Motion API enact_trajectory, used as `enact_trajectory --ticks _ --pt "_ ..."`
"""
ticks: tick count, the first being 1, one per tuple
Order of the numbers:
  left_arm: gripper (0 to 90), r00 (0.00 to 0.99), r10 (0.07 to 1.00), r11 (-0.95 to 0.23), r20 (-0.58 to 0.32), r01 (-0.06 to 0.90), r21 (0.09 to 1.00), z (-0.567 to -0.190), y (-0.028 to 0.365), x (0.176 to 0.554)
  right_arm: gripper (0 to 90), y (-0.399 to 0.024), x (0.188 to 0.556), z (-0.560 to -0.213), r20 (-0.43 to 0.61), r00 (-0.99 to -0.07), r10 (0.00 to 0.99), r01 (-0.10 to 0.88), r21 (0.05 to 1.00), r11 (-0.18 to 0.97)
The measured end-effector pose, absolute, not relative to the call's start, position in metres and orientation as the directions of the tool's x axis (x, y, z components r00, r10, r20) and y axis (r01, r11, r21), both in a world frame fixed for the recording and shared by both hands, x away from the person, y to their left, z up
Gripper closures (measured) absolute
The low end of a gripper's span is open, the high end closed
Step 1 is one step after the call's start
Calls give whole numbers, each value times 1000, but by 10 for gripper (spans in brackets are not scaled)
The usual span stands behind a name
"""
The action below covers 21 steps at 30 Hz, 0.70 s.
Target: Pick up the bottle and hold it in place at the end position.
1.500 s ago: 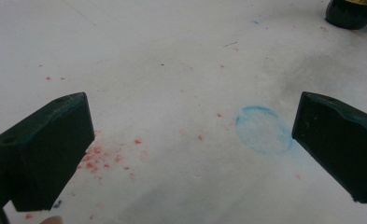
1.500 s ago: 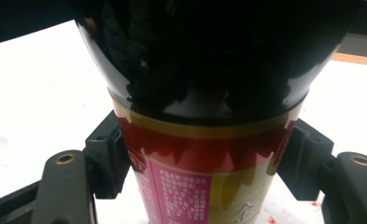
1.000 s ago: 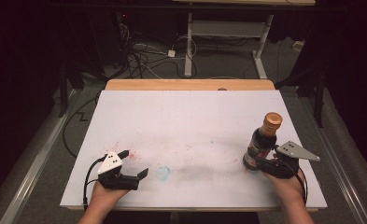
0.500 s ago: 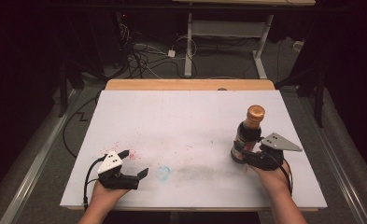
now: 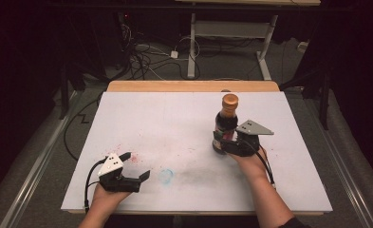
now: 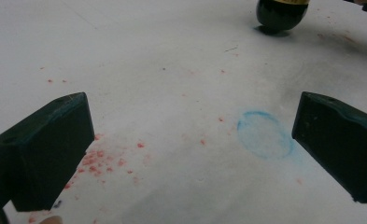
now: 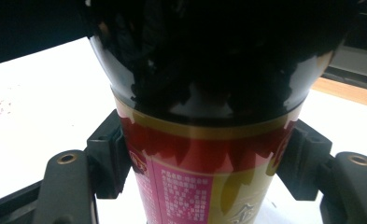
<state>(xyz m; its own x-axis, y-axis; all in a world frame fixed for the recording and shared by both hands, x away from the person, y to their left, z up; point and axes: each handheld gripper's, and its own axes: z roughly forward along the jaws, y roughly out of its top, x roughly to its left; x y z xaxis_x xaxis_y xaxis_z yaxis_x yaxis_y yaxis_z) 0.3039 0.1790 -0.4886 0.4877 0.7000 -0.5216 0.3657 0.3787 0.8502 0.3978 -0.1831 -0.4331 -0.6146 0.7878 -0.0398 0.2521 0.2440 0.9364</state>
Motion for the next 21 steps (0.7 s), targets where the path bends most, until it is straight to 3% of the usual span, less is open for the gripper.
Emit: enact_trajectory --ticks 21 --pt "0 489 702 371 -517 367 853 -490 179 305 320 -115 446 -440 -54 -667 743 234 932 278"
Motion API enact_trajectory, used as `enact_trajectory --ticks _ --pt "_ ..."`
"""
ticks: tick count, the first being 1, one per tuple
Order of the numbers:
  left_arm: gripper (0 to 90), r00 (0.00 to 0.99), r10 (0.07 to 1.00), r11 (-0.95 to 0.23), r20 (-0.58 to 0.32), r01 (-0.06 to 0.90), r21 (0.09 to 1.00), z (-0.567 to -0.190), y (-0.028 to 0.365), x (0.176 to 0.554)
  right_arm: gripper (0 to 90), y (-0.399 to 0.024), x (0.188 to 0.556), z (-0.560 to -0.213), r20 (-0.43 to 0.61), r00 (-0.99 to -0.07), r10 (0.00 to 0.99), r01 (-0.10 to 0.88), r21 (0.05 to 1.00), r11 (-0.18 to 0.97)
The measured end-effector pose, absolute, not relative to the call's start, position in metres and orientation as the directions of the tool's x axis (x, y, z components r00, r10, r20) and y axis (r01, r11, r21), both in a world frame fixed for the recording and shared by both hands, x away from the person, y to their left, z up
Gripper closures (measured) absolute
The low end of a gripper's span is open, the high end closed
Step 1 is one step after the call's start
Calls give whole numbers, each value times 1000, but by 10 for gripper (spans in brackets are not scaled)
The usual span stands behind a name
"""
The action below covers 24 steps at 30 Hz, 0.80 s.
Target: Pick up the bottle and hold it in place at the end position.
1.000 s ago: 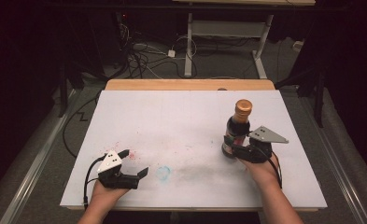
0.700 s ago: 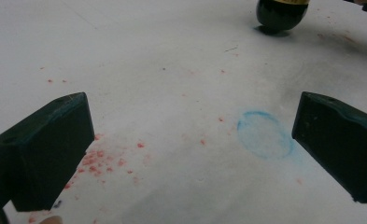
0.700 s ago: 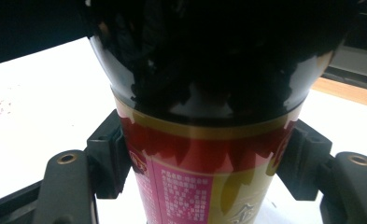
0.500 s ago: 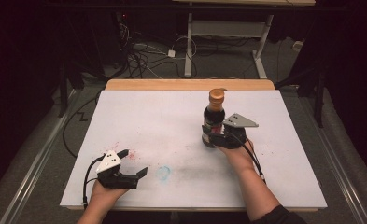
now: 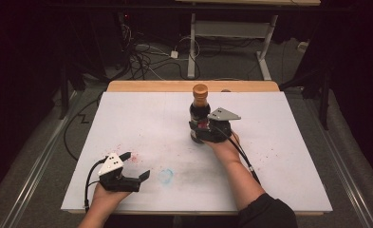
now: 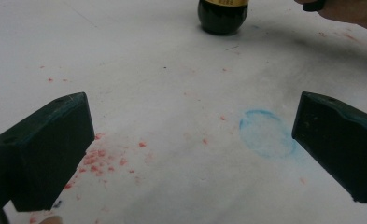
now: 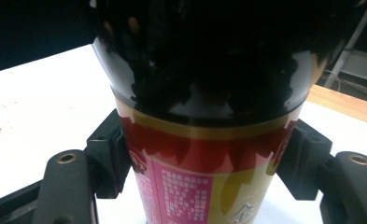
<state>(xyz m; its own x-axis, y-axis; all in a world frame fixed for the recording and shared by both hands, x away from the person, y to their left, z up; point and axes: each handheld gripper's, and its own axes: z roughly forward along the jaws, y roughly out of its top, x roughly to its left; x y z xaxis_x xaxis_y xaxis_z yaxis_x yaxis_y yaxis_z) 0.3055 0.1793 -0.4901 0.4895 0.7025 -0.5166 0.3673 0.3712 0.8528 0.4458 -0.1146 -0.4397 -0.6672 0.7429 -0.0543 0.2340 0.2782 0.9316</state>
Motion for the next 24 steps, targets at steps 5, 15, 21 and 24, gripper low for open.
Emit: enact_trajectory --ticks 5,15,21,24 --pt "0 489 701 374 -519 367 852 -490 180 306 320 -106 450 -443 -45 -677 735 237 932 275" --pt "0 492 700 370 -518 371 852 -490 179 306 317 -103 454 -446 -31 -679 734 239 935 261" --pt "0 494 699 366 -517 374 852 -491 177 305 308 -104 453 -447 -28 -683 730 245 932 266" --pt "0 494 697 368 -520 375 851 -491 177 305 298 -105 455 -446 -23 -691 722 249 931 268"
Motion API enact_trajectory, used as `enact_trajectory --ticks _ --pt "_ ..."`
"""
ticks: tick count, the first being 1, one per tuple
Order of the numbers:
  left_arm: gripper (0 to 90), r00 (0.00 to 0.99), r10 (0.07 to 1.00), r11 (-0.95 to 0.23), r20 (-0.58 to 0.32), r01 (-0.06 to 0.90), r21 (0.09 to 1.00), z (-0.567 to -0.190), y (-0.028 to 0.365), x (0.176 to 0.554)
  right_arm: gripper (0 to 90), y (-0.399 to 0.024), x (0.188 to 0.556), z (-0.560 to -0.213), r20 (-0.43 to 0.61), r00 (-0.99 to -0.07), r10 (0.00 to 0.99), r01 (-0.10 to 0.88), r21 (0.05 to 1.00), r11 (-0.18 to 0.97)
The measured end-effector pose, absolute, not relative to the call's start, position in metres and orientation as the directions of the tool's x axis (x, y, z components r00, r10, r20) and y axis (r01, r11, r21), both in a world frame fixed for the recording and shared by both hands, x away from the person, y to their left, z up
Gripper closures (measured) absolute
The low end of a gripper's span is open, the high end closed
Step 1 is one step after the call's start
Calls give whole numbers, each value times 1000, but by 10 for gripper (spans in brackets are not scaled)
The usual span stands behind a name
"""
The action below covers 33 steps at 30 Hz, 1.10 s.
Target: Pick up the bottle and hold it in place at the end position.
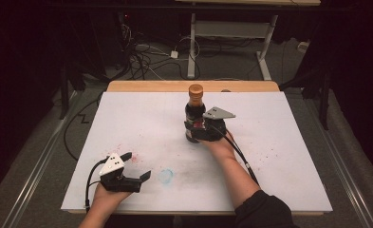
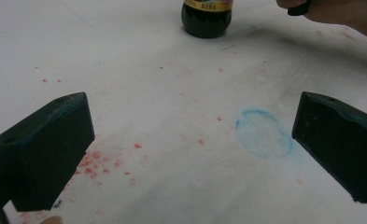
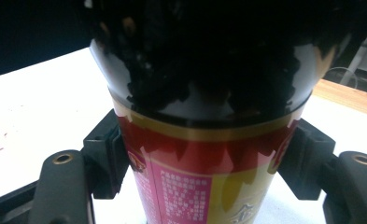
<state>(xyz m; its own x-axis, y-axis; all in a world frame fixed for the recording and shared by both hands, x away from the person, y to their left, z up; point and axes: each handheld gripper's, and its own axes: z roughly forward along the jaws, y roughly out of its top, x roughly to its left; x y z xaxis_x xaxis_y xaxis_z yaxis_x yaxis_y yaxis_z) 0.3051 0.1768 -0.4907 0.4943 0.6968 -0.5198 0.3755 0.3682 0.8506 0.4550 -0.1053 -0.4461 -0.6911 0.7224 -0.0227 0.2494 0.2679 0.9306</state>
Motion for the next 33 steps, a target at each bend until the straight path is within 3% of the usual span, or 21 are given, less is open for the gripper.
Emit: enact_trajectory --ticks 2,5,7,20,27,33 --pt "0 494 696 368 -521 377 850 -491 177 305 289 -105 455 -446 -17 -691 723 253 931 264" --pt "0 497 675 383 -545 396 835 -490 176 306 166 -108 455 -444 3 -684 730 278 926 256" --pt "0 503 667 390 -549 392 833 -489 174 307 144 -111 455 -445 10 -681 732 299 917 265" --pt "0 508 641 390 -575 430 814 -479 155 318 176 -137 428 -442 11 -690 724 284 924 257" --pt "0 511 652 361 -560 440 822 -468 142 330 338 -147 416 -445 -7 -679 734 297 912 283" --pt "0 525 672 329 -522 419 846 -463 130 341 566 -155 407 -448 -5 -687 727 294 913 283"
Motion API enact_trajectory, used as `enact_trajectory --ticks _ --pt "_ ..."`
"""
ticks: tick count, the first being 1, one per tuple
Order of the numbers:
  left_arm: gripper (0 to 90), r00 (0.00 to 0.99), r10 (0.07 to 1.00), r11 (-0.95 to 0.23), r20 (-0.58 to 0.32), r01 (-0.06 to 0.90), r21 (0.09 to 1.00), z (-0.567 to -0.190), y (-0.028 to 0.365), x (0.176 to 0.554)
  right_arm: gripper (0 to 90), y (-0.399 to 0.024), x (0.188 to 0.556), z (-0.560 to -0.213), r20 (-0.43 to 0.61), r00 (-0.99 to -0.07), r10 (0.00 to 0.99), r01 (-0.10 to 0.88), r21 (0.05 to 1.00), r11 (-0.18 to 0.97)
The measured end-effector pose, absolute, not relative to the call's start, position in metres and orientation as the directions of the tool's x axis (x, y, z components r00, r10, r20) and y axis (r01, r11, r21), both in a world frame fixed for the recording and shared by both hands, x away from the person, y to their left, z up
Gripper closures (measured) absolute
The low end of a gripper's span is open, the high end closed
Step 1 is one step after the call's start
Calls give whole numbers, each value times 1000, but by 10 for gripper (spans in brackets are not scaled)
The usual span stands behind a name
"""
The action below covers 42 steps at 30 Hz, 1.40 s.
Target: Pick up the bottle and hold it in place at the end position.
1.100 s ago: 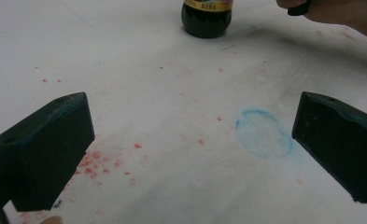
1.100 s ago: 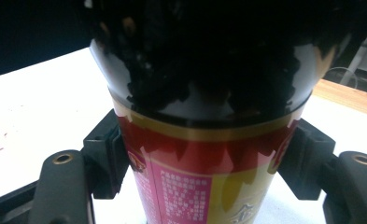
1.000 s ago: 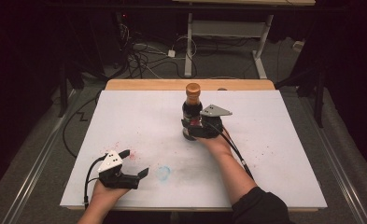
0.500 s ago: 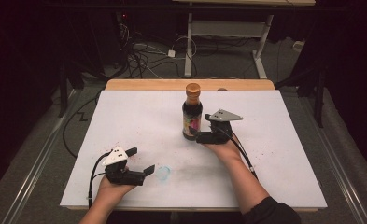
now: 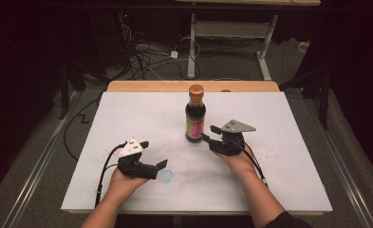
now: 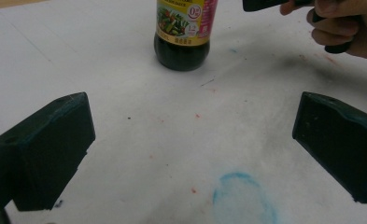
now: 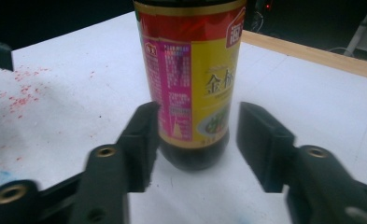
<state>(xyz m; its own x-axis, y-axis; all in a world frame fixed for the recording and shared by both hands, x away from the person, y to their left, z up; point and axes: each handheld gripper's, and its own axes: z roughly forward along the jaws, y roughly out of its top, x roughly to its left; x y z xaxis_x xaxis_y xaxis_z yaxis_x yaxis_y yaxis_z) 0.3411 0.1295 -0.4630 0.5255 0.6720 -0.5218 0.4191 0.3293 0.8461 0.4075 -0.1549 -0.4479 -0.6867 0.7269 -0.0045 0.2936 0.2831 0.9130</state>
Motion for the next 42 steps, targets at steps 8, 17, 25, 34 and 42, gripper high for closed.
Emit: enact_trajectory --ticks 8,17,25,34,42 --pt "0 555 623 347 -551 436 830 -449 116 353 857 -172 401 -449 10 -680 733 288 923 255" --pt "0 569 619 346 -541 421 838 -432 101 374 900 -189 397 -447 18 -665 747 285 930 231" --pt "0 593 607 346 -529 401 848 -411 88 399 900 -193 394 -444 6 -680 733 275 929 247" --pt "0 620 591 340 -517 389 856 -388 72 424 900 -197 393 -439 15 -689 725 276 930 243" --pt "11 638 581 332 -505 380 863 -377 52 438 900 -194 394 -428 1 -705 709 255 933 252"
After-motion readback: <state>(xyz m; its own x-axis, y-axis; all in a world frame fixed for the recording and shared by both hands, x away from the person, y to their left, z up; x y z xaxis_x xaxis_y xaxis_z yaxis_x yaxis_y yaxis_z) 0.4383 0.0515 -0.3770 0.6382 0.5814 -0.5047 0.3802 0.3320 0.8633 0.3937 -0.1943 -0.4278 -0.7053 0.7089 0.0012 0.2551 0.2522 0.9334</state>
